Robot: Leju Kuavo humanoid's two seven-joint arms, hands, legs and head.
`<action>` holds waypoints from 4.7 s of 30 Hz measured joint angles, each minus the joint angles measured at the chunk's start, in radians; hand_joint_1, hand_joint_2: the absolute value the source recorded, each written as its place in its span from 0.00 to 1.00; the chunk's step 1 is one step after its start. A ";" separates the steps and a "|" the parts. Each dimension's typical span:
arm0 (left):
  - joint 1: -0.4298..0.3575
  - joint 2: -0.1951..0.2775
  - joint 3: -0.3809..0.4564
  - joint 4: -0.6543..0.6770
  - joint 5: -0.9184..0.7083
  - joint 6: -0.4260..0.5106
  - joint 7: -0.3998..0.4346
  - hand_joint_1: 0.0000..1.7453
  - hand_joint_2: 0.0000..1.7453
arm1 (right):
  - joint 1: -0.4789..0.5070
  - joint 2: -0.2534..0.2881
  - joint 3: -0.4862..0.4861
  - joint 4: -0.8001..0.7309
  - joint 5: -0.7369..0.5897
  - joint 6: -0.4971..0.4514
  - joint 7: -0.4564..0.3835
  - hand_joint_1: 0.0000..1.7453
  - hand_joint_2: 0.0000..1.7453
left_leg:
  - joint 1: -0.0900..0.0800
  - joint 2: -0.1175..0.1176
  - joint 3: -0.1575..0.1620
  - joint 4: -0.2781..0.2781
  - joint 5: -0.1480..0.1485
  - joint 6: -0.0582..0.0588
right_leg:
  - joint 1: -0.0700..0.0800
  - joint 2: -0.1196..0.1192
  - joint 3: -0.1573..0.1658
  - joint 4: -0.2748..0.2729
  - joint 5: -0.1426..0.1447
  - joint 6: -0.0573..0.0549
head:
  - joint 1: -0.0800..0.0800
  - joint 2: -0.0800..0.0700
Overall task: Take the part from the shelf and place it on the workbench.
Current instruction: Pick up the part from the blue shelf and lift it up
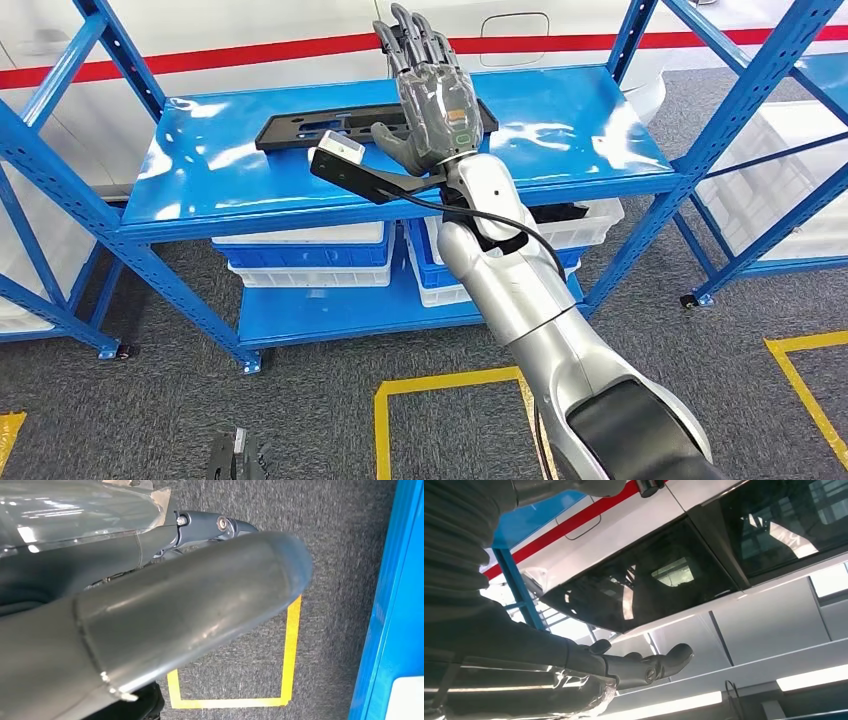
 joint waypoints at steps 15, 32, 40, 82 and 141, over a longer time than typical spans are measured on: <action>0.000 0.005 0.002 0.000 -0.001 -0.003 0.003 0.00 0.00 | 0.011 0.009 -0.003 -0.006 -0.002 0.007 -0.002 0.00 1.00 | 0.001 0.005 -0.066 0.000 0.070 0.009 | 0.005 0.007 0.062 -0.001 -0.065 0.005 | -0.002 0.000; 0.000 0.006 0.008 0.000 -0.001 -0.009 0.005 0.00 0.00 | 0.027 0.005 -0.009 -0.020 -0.010 -0.001 -0.009 0.00 1.00 | 0.003 0.003 -0.007 0.024 -0.019 -0.007 | -0.004 0.003 0.007 -0.001 -0.003 -0.009 | 0.003 0.000; 0.007 0.010 0.021 0.001 -0.006 -0.010 0.005 0.00 0.00 | 0.033 0.013 -0.008 -0.023 -0.004 -0.002 -0.014 0.00 1.00 | 0.011 0.007 -0.145 0.141 0.039 -0.018 | -0.004 0.010 0.052 -0.002 -0.041 -0.026 | -0.003 0.000; 0.007 0.003 0.027 0.001 -0.053 -0.019 0.023 0.00 0.00 | 0.006 -0.013 -0.024 0.010 -0.006 -0.004 -0.035 0.00 1.00 | 0.006 0.005 -0.029 -0.015 0.053 0.036 | 0.002 0.000 -0.081 0.264 -0.154 0.007 | 0.003 0.000; 0.160 0.046 -0.029 0.045 -0.271 0.307 0.752 0.00 0.00 | 0.057 0.107 0.347 0.484 -0.060 -0.058 0.059 0.00 1.00 | -0.001 0.007 0.040 -0.031 -0.003 -0.006 | 0.000 0.009 0.016 0.002 -0.010 -0.003 | 0.002 0.000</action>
